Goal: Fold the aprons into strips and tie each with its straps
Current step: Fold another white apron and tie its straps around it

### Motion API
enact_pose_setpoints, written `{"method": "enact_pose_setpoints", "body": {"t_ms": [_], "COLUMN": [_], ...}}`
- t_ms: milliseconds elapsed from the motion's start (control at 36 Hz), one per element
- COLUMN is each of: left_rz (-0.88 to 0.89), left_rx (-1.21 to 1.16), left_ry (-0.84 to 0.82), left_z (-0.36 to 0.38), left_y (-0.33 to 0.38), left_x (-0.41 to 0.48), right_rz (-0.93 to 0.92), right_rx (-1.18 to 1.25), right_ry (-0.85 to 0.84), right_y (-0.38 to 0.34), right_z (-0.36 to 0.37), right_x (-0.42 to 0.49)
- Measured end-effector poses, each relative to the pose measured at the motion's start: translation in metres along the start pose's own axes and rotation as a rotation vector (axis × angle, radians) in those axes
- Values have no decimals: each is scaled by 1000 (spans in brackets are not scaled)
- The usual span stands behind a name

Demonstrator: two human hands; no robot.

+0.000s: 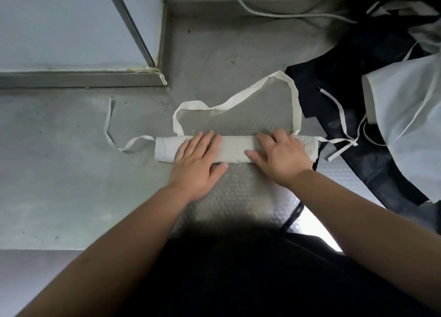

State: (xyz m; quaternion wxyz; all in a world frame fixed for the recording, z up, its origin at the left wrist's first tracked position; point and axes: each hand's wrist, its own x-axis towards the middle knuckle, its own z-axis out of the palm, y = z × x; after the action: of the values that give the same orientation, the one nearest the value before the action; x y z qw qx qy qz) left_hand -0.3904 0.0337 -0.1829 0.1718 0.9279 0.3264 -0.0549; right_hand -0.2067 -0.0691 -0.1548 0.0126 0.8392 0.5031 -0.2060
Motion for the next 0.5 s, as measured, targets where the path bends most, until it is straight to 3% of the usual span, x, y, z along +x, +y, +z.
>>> {"method": "enact_pose_setpoints", "body": {"t_ms": [83,167,333,389,444,500], "left_rz": [-8,-125,-570,-800,-1059,-1243], "left_rx": [37,-37,-147,-443,-820,-1024], "left_ry": [-4,91,682,688,581,517], "left_z": [-1,-2,-8,-18,-26,-30], "left_y": [-7,-20,-20,-4,11,17], "left_x": [-4,-9,-26,-21,-12,-1], "right_rz": [45,60,78,84,86,82], "right_rx": [22,29,26,40,63,88], "right_ry": [-17,-31,-37,-46,-53,-54], "right_y": [-1,-3,-4,-5,-6,-5], "right_z": [4,1,1,0,-2,-3], "right_x": [-2,0,1,2,2,3]}}
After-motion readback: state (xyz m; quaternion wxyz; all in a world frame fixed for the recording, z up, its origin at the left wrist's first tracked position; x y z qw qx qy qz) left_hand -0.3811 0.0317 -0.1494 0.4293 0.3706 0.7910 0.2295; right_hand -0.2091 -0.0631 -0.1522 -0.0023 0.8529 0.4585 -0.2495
